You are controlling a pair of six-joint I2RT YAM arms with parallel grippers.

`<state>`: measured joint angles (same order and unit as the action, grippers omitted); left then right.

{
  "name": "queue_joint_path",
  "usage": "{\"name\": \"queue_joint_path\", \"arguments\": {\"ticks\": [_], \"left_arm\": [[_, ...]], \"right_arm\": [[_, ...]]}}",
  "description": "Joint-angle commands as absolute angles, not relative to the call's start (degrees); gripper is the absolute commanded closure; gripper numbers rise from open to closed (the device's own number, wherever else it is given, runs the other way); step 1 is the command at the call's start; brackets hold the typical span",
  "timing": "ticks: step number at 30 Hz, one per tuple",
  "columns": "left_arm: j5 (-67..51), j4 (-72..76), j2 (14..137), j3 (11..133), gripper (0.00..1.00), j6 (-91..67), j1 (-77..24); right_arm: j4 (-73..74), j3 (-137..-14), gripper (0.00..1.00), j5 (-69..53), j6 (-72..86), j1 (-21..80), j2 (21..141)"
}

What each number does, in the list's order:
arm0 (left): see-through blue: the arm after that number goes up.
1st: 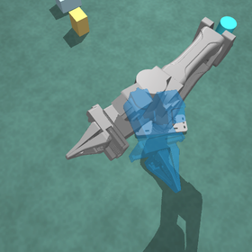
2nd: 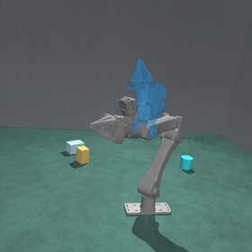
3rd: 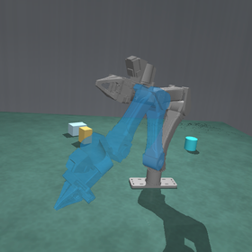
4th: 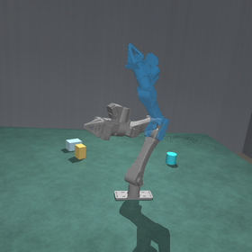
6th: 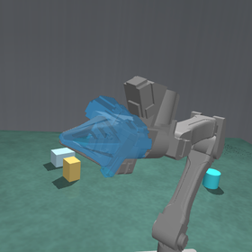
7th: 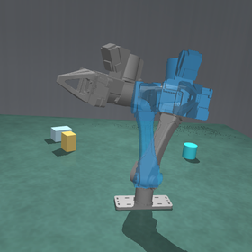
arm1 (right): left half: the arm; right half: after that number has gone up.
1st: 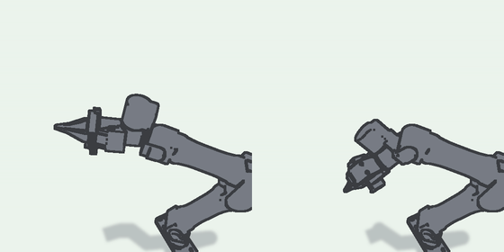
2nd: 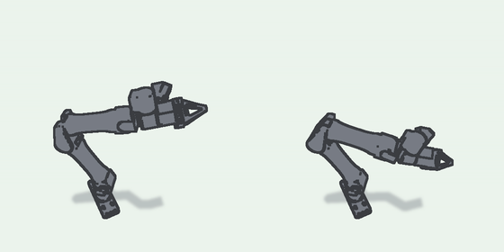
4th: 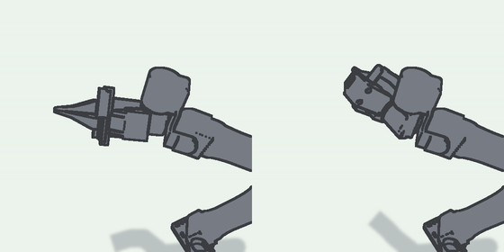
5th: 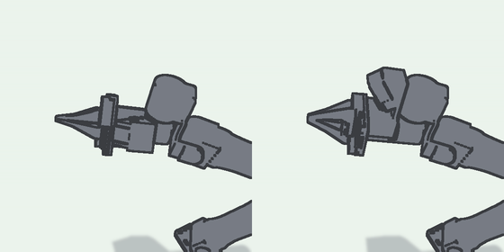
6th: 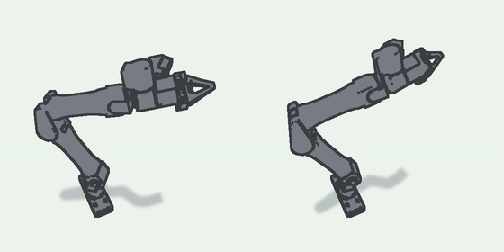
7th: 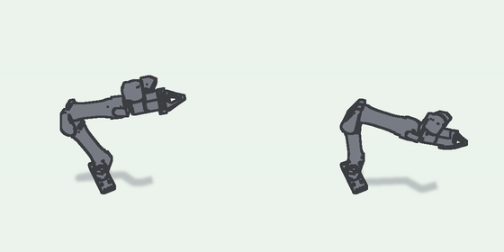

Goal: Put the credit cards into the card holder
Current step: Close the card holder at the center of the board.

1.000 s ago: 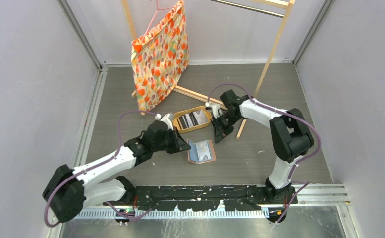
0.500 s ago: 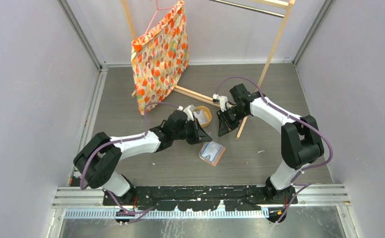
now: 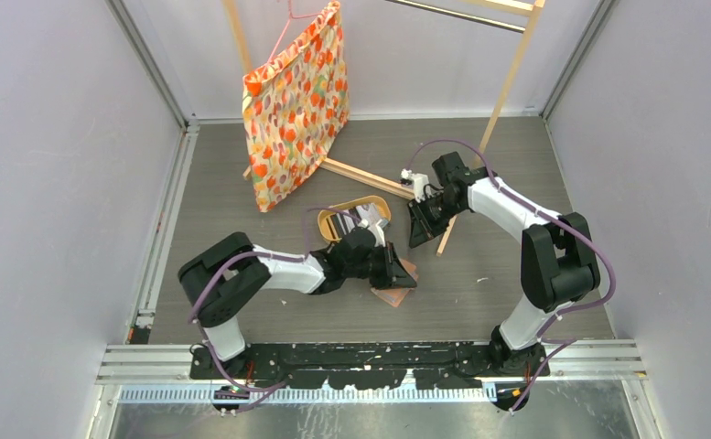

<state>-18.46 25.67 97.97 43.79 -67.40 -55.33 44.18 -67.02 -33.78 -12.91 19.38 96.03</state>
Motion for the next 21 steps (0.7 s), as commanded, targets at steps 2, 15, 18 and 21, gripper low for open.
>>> {"name": "queue_joint_path", "arguments": {"ticks": [2,15,18,21], "left_arm": [[-18.9,32.5,101.4,44.5,0.85,-69.5,-56.9],[-17.5,16.5,88.6,45.6,0.56,-59.7,-56.9],[-17.8,14.4,84.8,44.7,0.54,-56.8,-57.0],[-17.9,14.4,81.5,43.0,0.52,-55.6,-57.0]], "right_arm": [[43.7,-67.9,0.87,-33.5,-12.5,19.0,94.4],[44.0,-67.7,0.87,-35.9,-13.8,19.0,93.4],[44.0,-67.3,0.87,-38.1,-14.5,19.0,92.6],[44.4,-67.2,0.87,-40.8,-15.5,19.1,92.1]]}}
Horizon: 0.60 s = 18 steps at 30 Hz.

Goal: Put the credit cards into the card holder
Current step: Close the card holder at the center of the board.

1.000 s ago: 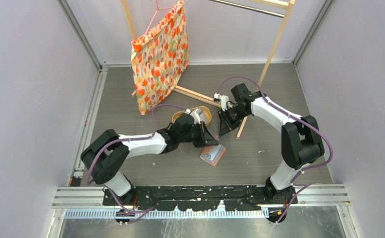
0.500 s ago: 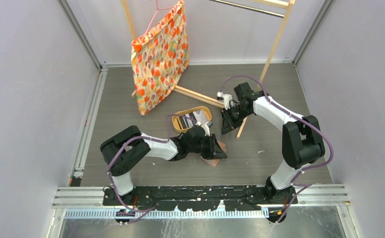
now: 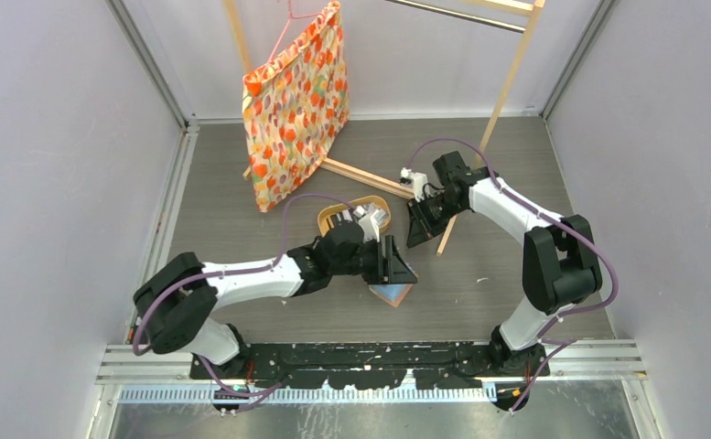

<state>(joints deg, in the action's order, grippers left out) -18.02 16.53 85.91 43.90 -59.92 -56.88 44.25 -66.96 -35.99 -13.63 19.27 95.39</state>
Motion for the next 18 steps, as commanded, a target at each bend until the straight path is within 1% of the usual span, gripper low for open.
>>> {"name": "queue_joint_path", "arguments": {"ticks": [1,8,11,14,18], "left_arm": [[-18.0,14.6,80.8,42.4,0.52,-55.2,-57.0],[-18.9,15.5,77.3,39.9,0.52,-52.8,-56.4],[-15.7,9.4,71.8,39.7,0.52,-48.6,-55.5],[-6.6,-2.2,64.2,40.0,0.51,-42.7,-54.8],[5.3,-11.1,55.2,37.2,0.34,-39.4,-54.0]], "right_arm": [[44.4,-67.1,0.87,-41.4,-15.7,19.1,92.1],[44.9,-67.0,0.86,-43.2,-16.2,19.7,93.3],[45.1,-67.1,0.86,-43.2,-16.4,20.1,94.0],[45.5,-67.3,0.86,-43.0,-16.6,20.5,94.5],[45.5,-67.4,0.86,-42.8,-16.9,20.7,94.6]]}}
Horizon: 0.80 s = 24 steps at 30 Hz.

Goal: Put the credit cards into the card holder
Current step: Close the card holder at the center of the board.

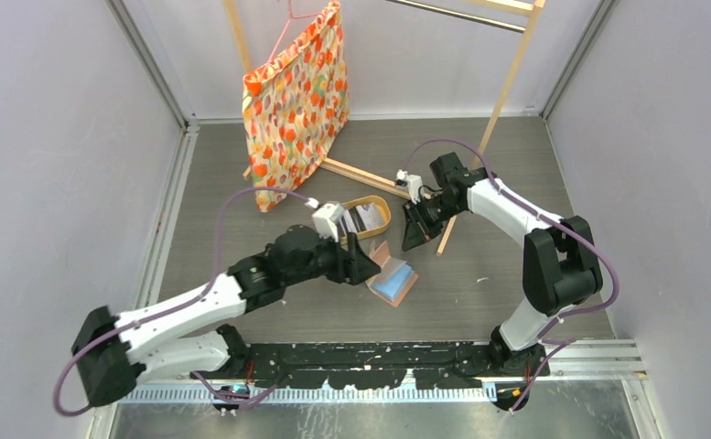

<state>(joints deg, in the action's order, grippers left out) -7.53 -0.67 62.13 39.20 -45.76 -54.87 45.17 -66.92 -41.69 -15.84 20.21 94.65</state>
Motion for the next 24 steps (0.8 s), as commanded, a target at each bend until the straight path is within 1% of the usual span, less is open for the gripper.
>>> {"name": "queue_joint_path", "arguments": {"ticks": [1,2,4,9,14,21,22,24], "left_arm": [[6.6,-11.6,53.7,36.0,0.30,-39.4,-53.9],[7.2,-11.0,52.7,34.6,0.26,-39.7,-53.7],[5.9,-7.4,52.3,31.8,0.24,-40.0,-53.3],[3.0,4.4,58.6,28.5,0.24,-39.7,-53.0],[4.5,11.9,66.2,29.3,0.23,-36.4,-52.9],[5.5,18.1,73.5,30.7,0.29,-36.2,-52.9],[5.9,18.5,74.1,30.9,0.31,-36.2,-52.8],[6.0,19.8,75.2,30.9,0.38,-35.9,-52.8]], "right_arm": [[45.5,-67.4,0.86,-42.8,-17.0,20.7,94.7],[45.5,-67.4,0.86,-42.7,-17.0,20.8,94.7],[45.6,-67.4,0.86,-42.6,-16.9,20.9,94.9],[45.6,-67.5,0.86,-42.3,-16.9,21.3,95.5],[45.6,-67.4,0.86,-42.2,-16.9,21.4,95.7],[45.8,-67.5,0.86,-42.3,-17.0,21.4,95.6],[45.8,-67.5,0.86,-42.4,-17.1,21.4,95.6],[45.9,-67.5,0.86,-42.3,-17.1,21.4,95.5]]}}
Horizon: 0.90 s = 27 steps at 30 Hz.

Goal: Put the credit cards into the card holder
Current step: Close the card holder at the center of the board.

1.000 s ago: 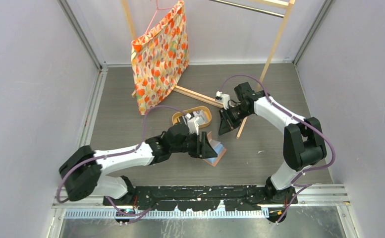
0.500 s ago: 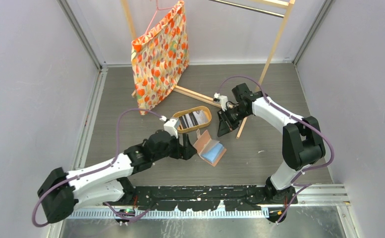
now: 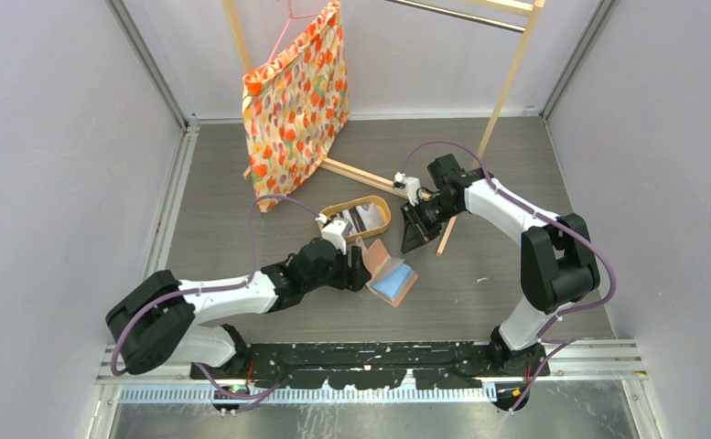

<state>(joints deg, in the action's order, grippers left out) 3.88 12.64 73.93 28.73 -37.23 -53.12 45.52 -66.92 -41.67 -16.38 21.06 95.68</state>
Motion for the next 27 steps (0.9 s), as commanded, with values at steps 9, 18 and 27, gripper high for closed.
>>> {"name": "queue_joint_path", "arguments": {"ticks": [9,18,27], "left_arm": [[-0.4,27.9,79.2,31.8,0.50,-31.6,-52.8],[-14.5,28.5,81.4,33.9,0.44,-32.2,-54.1],[-20.7,28.3,90.0,37.3,0.40,-33.9,-55.6]], "right_arm": [[46.2,-67.6,0.86,-42.5,-17.5,21.5,95.2],[46.2,-67.7,0.86,-42.3,-17.6,21.5,95.1],[46.1,-67.7,0.86,-43.3,-16.9,21.5,94.8]]}}
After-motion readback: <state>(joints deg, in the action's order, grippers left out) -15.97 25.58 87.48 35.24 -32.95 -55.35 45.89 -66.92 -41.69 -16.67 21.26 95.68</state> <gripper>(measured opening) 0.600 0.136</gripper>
